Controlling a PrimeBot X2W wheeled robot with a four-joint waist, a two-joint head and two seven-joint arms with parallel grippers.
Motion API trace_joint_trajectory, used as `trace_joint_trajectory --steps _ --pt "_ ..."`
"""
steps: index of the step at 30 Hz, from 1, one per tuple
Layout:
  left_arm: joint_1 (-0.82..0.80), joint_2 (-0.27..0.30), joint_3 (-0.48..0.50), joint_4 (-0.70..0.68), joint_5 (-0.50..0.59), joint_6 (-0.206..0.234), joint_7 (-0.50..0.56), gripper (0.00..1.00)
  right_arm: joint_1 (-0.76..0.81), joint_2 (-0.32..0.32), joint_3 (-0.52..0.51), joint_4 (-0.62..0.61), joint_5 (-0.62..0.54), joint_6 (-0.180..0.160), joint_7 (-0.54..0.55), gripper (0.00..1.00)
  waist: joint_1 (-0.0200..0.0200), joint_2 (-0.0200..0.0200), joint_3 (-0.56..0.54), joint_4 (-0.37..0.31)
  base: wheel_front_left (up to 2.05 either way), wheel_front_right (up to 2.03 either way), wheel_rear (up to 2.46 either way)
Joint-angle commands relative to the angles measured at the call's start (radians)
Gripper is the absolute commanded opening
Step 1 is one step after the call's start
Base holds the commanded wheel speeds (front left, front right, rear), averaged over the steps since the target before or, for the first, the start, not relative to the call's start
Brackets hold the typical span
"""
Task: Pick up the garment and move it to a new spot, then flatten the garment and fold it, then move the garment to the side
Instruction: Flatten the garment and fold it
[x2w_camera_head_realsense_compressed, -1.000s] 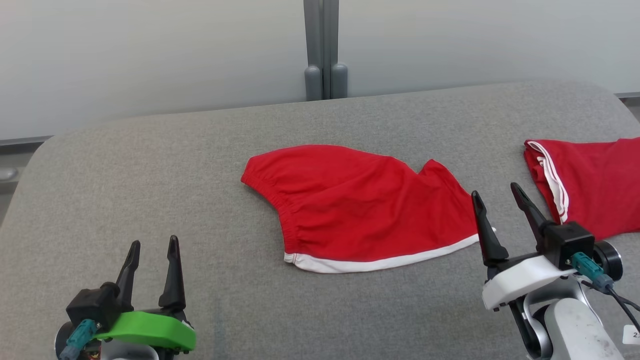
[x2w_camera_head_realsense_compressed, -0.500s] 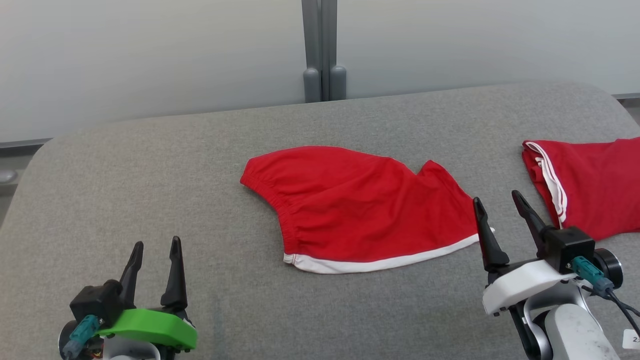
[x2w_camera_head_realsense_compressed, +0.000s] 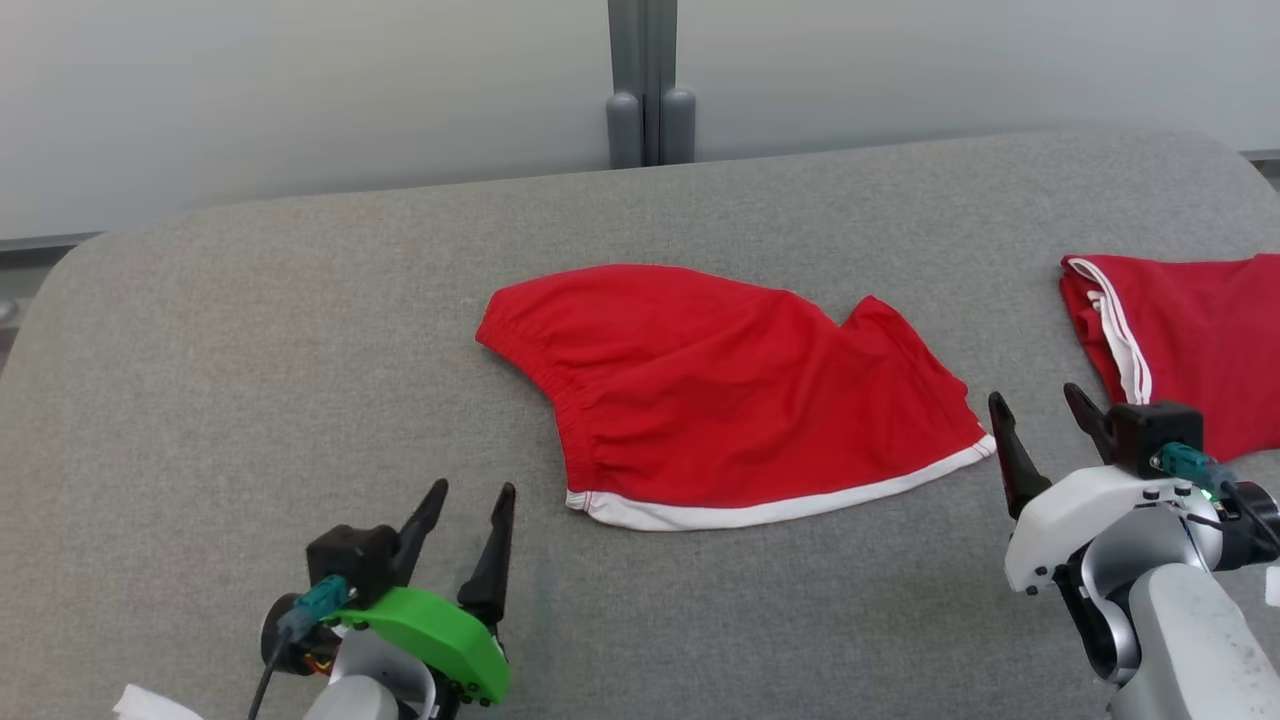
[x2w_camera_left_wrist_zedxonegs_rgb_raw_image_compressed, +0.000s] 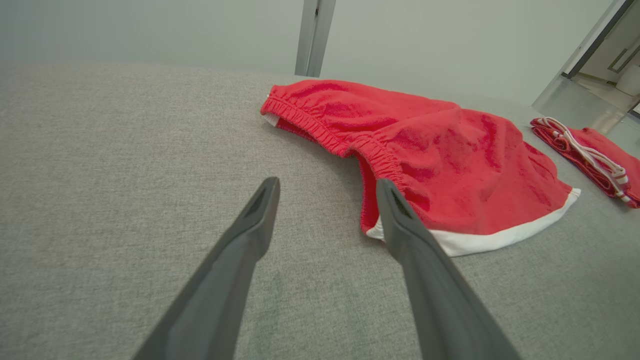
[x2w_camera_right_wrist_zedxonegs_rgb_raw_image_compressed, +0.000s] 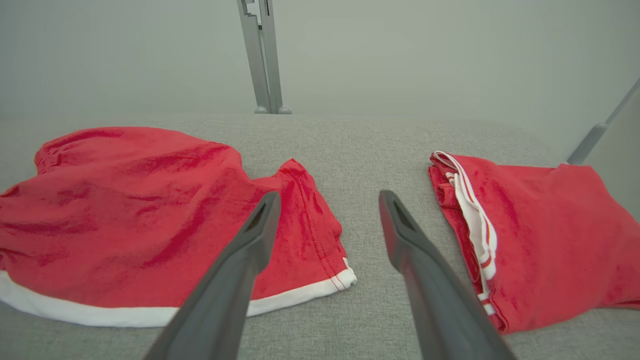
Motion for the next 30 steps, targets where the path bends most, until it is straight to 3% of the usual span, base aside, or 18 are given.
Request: trace_joint_trajectory --steps 1,14,29,30 --pt "-0.027 0.006 -0.019 0.02 -0.019 -0.003 0.006 1.0 -0.017 -0.009 -0.005 0.026 0.0 -0.002 0.028 1.0 0.0 -0.0001 0.026 -0.003 0.0 0.0 0.0" --pt "-0.201 0.014 -0.268 0.188 -0.129 -0.003 -0.013 1.0 -0.209 -0.004 -0.022 0.284 -0.009 -0.002 0.17 1.0 0.0 -0.0001 0.139 -0.002 0.0 0.0 0.0" --pt "-0.29 0.025 -0.372 0.282 -0.217 -0.003 -0.056 1.0 -0.283 0.0 0.012 0.432 0.018 -0.002 0.162 1.0 0.0 -0.0001 0.175 -0.008 0.0 0.0 0.0" --pt "-0.293 0.024 -0.379 0.285 -0.221 -0.003 -0.056 0.89 -0.284 0.0 0.014 0.438 0.02 -0.002 0.163 1.0 0.0 -0.0001 0.176 -0.009 0.0 0.0 0.0"
